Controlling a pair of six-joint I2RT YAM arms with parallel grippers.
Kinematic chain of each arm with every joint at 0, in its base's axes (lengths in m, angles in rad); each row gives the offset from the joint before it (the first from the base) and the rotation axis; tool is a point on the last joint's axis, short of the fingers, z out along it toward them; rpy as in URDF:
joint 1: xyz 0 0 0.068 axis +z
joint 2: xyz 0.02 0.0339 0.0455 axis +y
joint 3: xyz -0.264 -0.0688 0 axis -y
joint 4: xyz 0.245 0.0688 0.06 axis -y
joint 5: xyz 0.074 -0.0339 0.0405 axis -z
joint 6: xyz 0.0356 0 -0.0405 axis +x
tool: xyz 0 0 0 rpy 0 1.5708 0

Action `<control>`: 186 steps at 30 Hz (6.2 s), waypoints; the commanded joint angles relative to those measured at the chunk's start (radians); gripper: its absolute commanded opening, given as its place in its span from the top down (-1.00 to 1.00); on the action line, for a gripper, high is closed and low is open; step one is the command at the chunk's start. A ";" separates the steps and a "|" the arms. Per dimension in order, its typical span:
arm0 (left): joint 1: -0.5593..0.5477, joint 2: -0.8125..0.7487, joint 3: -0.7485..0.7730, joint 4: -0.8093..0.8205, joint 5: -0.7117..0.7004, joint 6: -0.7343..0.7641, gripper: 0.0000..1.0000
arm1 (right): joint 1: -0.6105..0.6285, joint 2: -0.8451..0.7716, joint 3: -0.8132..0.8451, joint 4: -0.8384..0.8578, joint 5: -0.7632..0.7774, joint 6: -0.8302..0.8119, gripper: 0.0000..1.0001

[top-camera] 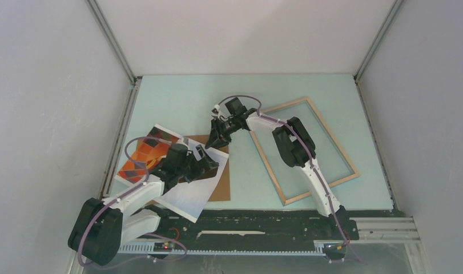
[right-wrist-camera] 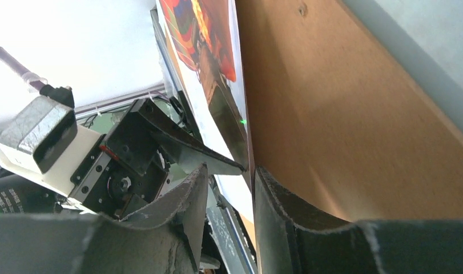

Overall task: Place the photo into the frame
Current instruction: Pick up the photo at the center of the board, then turn over the photo from the photo frame, then move the photo frame to the center of the board.

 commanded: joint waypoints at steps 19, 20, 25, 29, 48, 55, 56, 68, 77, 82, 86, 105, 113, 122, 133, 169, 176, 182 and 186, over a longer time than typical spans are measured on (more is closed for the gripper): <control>0.009 -0.094 0.018 -0.100 -0.015 0.079 -1.00 | 0.070 0.145 0.283 -0.138 0.003 0.007 0.39; 0.012 -0.102 0.029 -0.115 -0.017 0.087 -1.00 | 0.070 0.129 0.272 -0.136 0.009 0.011 0.48; 0.020 -0.173 0.166 -0.268 -0.050 0.169 -1.00 | 0.050 0.019 0.233 -0.134 0.060 0.006 0.68; 0.030 -0.227 0.297 -0.369 -0.084 0.221 -1.00 | 0.032 -0.080 0.232 -0.210 0.078 -0.044 1.00; 0.042 -0.276 0.538 -0.445 0.001 0.277 -1.00 | -0.337 -0.918 -0.176 -0.889 0.692 -0.533 1.00; 0.041 -0.294 0.486 -0.422 0.084 0.258 -1.00 | -0.424 -1.151 -0.088 -0.949 1.119 -0.613 1.00; 0.041 -0.295 0.484 -0.426 0.094 0.259 -1.00 | -0.415 -1.163 -0.070 -0.950 1.184 -0.627 1.00; 0.041 -0.312 0.472 -0.467 0.070 0.289 -1.00 | 0.064 -1.116 -0.496 -0.769 1.522 -0.875 1.00; 0.040 -0.285 0.487 -0.489 0.009 0.320 -1.00 | 0.232 -1.008 -0.655 -0.558 1.538 -0.853 1.00; 0.041 -0.275 0.468 -0.480 0.011 0.316 -1.00 | 0.246 -0.980 -0.680 -0.532 1.503 -0.847 1.00; 0.041 -0.275 0.460 -0.481 0.012 0.316 -0.99 | 0.217 -0.957 -0.702 -0.539 1.534 -0.796 1.00; 0.041 -0.257 0.460 -0.482 0.015 0.315 -1.00 | 0.116 -0.916 -0.788 -0.447 1.678 -0.747 1.00; 0.041 -0.252 0.452 -0.478 0.020 0.309 -1.00 | 0.076 -0.925 -0.831 -0.431 1.694 -0.701 1.00; 0.041 -0.247 0.448 -0.463 0.028 0.298 -1.00 | 0.095 -0.908 -0.852 -0.355 1.686 -0.759 0.74; 0.040 -0.238 0.430 -0.448 0.022 0.289 -1.00 | 0.118 -1.109 -0.830 -0.520 1.432 -0.591 -0.99; 0.062 -0.067 0.191 -0.406 -0.147 0.054 -1.00 | -0.010 -0.898 -0.927 0.170 0.536 0.071 -0.87; 0.062 -0.013 0.174 -0.426 -0.220 -0.028 -0.99 | 0.085 -0.845 -0.779 -0.289 1.108 -0.250 -0.76; 0.062 -0.010 0.215 -0.468 -0.273 -0.002 -0.99 | 0.142 -0.822 -0.764 -0.462 1.369 -0.289 -0.48; 0.062 0.008 0.254 -0.491 -0.283 0.009 -0.98 | 0.177 -0.814 -0.765 -0.496 1.400 -0.249 -0.33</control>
